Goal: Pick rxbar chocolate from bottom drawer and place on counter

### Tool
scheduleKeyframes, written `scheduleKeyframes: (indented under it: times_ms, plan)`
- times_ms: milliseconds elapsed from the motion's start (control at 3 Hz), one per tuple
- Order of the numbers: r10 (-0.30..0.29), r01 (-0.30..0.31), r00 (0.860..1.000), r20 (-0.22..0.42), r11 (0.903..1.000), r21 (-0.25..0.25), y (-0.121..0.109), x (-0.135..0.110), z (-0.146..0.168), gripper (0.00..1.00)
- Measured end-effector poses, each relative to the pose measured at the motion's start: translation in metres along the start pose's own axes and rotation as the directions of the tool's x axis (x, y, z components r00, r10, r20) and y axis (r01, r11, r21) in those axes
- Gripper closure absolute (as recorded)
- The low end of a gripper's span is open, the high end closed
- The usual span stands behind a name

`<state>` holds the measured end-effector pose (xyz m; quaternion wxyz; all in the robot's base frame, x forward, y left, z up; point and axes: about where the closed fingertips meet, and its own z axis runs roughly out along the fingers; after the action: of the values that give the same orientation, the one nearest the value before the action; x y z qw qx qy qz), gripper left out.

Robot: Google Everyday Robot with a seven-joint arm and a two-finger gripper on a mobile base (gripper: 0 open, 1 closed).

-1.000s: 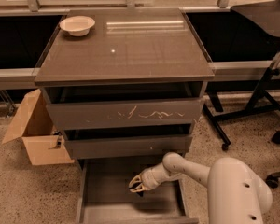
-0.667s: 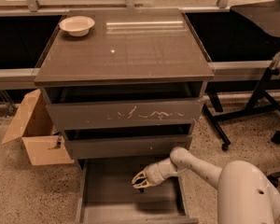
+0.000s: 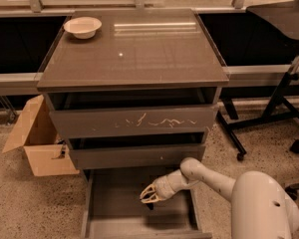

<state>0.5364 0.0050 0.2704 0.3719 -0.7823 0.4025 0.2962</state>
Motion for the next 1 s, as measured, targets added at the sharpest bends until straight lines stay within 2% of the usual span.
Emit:
scheduleKeyframes:
  times_ms: [333,667,1000]
  plan:
    - [-0.125,0.127,0.991,0.054,0.9915,-0.029,-0.011,-0.055,-0.017,1.00]
    - [-0.267,0.274,0.957,0.109,0.9602,-0.053,-0.022,-0.126,-0.042,1.00]
    - [-0.407,0.416,0.903,0.140,0.9082,-0.044,-0.038,-0.196,-0.081,1.00]
